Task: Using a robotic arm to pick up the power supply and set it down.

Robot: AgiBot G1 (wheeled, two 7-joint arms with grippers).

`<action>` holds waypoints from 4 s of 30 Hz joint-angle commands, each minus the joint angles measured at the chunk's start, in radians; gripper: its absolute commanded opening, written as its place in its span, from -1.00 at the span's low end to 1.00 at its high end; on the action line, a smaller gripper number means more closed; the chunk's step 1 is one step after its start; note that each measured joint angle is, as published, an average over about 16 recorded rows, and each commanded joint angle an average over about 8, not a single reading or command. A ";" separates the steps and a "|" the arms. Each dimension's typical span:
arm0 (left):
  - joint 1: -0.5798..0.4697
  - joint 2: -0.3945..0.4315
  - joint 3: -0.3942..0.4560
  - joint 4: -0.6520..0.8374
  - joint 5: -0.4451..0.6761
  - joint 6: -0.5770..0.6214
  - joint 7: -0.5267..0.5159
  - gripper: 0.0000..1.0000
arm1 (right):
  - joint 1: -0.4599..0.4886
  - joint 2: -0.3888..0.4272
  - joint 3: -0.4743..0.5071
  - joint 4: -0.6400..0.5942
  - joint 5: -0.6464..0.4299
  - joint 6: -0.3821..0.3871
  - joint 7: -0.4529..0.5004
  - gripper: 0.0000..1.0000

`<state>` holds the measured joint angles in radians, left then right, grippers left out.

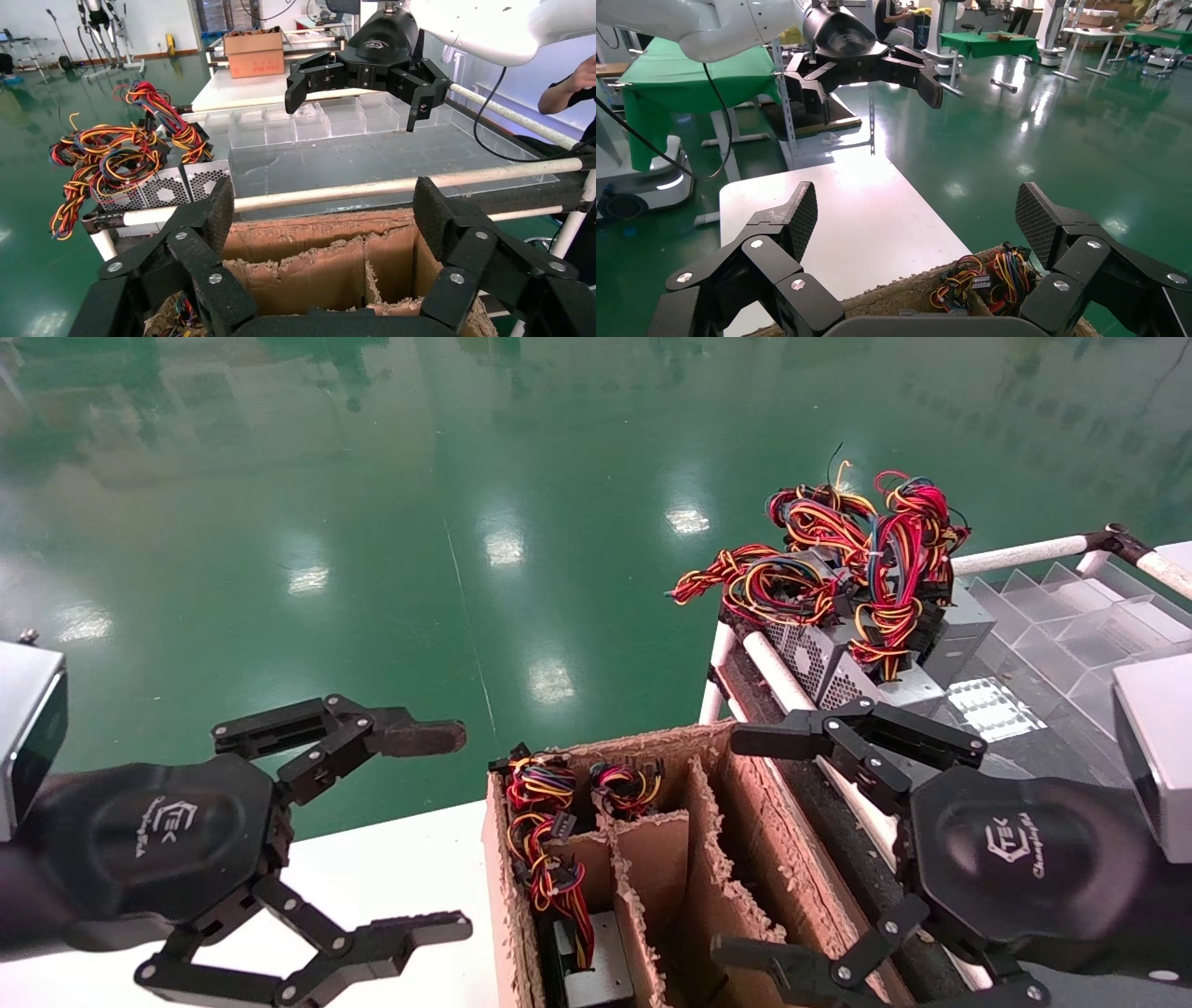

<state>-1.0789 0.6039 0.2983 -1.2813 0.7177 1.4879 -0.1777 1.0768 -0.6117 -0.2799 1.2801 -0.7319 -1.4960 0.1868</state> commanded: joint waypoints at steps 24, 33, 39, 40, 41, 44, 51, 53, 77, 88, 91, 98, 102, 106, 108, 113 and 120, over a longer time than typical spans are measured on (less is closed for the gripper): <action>0.000 0.000 0.000 0.000 0.000 0.000 0.000 -1.00 | 0.000 0.000 0.000 0.000 0.000 0.000 0.000 1.00; 0.000 0.000 0.000 0.000 0.000 0.000 0.000 -1.00 | 0.000 0.000 0.000 0.000 0.000 0.000 0.000 1.00; 0.000 0.000 0.000 0.000 0.000 0.000 0.000 -0.22 | 0.000 0.000 0.000 0.000 0.000 0.000 0.000 1.00; 0.000 0.000 0.000 0.000 0.000 0.000 0.000 0.03 | 0.000 0.000 0.000 0.000 0.000 0.000 0.000 1.00; 0.000 0.000 0.000 0.000 0.000 0.000 0.000 0.28 | 0.000 0.000 0.000 0.000 0.000 0.000 0.000 1.00; 0.000 0.000 0.000 0.000 0.000 0.000 0.000 1.00 | 0.000 0.000 0.000 0.000 0.000 0.000 0.000 1.00; 0.000 0.000 0.000 0.000 0.000 0.000 0.000 1.00 | -0.001 -0.001 -0.002 -0.002 -0.003 0.001 0.001 1.00; 0.000 0.000 0.000 0.000 0.000 0.000 0.000 1.00 | -0.001 -0.004 -0.005 -0.005 -0.009 0.005 0.002 1.00; -0.001 0.000 0.001 0.001 -0.001 0.000 0.001 1.00 | 0.204 -0.271 -0.284 -0.147 -0.502 0.101 0.083 1.00; -0.001 0.000 0.002 0.001 -0.001 0.000 0.001 1.00 | 0.233 -0.382 -0.330 -0.234 -0.580 0.148 0.059 -0.82; -0.001 -0.001 0.002 0.001 -0.001 0.000 0.001 1.00 | 0.237 -0.406 -0.338 -0.263 -0.590 0.155 0.041 -1.00; -0.001 -0.001 0.002 0.001 -0.001 0.000 0.001 1.00 | 0.238 -0.445 -0.345 -0.314 -0.609 0.181 -0.014 -1.00; -0.001 -0.001 0.003 0.001 -0.002 0.000 0.001 1.00 | 0.236 -0.455 -0.345 -0.327 -0.615 0.194 -0.038 -1.00; -0.001 -0.001 0.003 0.001 -0.002 -0.001 0.002 1.00 | 0.231 -0.462 -0.344 -0.330 -0.619 0.205 -0.059 -1.00; -0.001 -0.001 0.003 0.001 -0.002 -0.001 0.002 1.00 | 0.228 -0.466 -0.344 -0.329 -0.622 0.212 -0.069 -1.00; -0.001 -0.001 0.003 0.001 -0.002 -0.001 0.002 1.00 | 0.225 -0.476 -0.347 -0.331 -0.631 0.224 -0.090 -1.00; -0.001 -0.001 0.003 0.001 -0.002 -0.001 0.002 1.00 | 0.232 -0.488 -0.350 -0.352 -0.639 0.228 -0.113 -1.00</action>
<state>-1.0801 0.6028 0.3017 -1.2803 0.7156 1.4870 -0.1758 1.3090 -1.0990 -0.6291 0.9255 -1.3689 -1.2696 0.0746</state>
